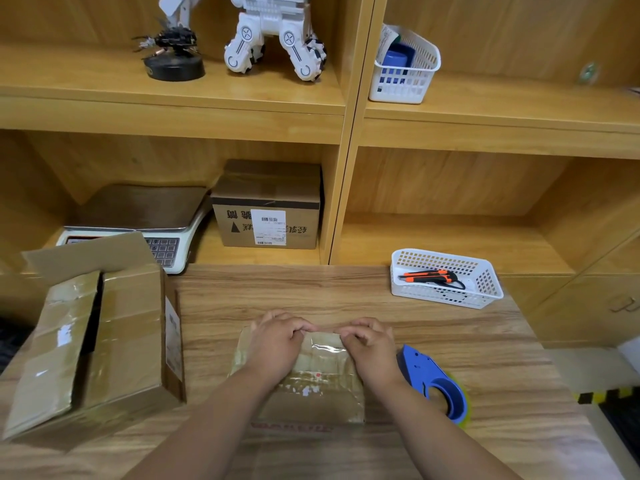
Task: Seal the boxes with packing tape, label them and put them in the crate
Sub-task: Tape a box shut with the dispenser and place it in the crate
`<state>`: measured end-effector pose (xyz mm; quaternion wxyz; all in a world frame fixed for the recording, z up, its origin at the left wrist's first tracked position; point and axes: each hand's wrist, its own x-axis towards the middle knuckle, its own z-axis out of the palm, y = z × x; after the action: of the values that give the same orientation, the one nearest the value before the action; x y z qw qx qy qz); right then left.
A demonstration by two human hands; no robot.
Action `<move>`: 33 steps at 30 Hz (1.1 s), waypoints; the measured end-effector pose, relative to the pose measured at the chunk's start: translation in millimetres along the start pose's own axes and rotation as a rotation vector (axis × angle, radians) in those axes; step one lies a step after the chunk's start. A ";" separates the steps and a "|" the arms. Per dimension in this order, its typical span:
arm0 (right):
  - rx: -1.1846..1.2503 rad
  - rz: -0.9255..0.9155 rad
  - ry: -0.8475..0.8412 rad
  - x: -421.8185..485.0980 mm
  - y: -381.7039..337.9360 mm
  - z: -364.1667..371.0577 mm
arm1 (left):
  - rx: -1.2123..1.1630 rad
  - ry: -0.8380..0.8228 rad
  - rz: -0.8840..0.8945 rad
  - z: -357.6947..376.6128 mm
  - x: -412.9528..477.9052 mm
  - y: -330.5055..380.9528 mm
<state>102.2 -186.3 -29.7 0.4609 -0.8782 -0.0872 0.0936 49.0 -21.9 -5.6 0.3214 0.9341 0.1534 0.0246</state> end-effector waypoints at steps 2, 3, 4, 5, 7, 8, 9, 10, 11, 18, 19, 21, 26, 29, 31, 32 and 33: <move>0.085 0.041 -0.008 -2.2 0.4 -0.2 | -0.003 0.011 -0.002 0.7 0.1 -0.7; 0.133 0.067 -0.010 -2.5 0.9 -0.2 | -0.004 0.017 -0.004 1.0 0.1 -0.6; 0.189 0.094 -0.003 -2.5 2.7 -0.7 | -0.009 0.023 -0.005 1.2 -0.1 -1.0; 0.259 0.122 0.011 -3.0 4.7 -1.9 | -0.013 0.035 -0.004 1.4 -0.2 -1.8; 0.406 0.206 0.001 -7.1 3.8 -7.7 | -0.010 0.060 -0.015 1.1 -0.8 -3.2; 0.462 0.246 -0.024 -9.4 2.5 -10.5 | -0.024 0.073 -0.013 -0.1 -1.7 -3.7; 0.498 0.280 -0.040 -11.0 1.2 -12.5 | -0.047 0.065 -0.005 -1.7 -2.5 -4.5; 0.511 0.302 -0.040 -12.3 0.6 -14.1 | -0.073 0.022 0.009 -4.8 -4.8 -3.9; 0.510 0.314 -0.029 -12.9 1.3 -14.7 | -0.092 -0.057 0.024 -8.7 -7.8 -2.1; 0.288 0.117 -0.081 -21.8 9.8 -13.0 | 0.290 -0.322 0.252 -10.9 -14.1 -3.5; 0.233 0.081 -0.108 -24.3 11.4 -12.1 | 0.292 -0.321 0.253 -9.3 -12.7 -5.3; 0.115 0.025 -0.189 -29.0 13.7 -12.4 | 0.294 -0.324 0.266 -8.6 -11.5 -6.5; -0.005 -0.041 -0.321 -34.5 16.0 -17.7 | 0.298 -0.308 0.291 -13.1 -9.7 -7.9; 0.221 0.060 -0.348 -35.7 17.9 -20.2 | 0.265 -0.295 0.294 -13.0 -8.1 -9.2; 0.281 0.091 -0.361 -37.7 16.8 -21.9 | 0.260 -0.311 0.290 -13.9 -7.9 -8.4; 0.257 0.083 -0.367 -38.3 15.6 -22.3 | 0.277 -0.316 0.301 -14.7 -8.2 -8.2; 0.214 0.069 -0.365 -38.2 14.7 -22.1 | 0.312 -0.318 0.322 -15.1 -8.5 -8.1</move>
<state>71.7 -221.2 -26.2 0.5248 -0.7950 -0.1288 0.2756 36.5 -9.5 1.9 0.1854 0.9768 -0.0476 -0.0956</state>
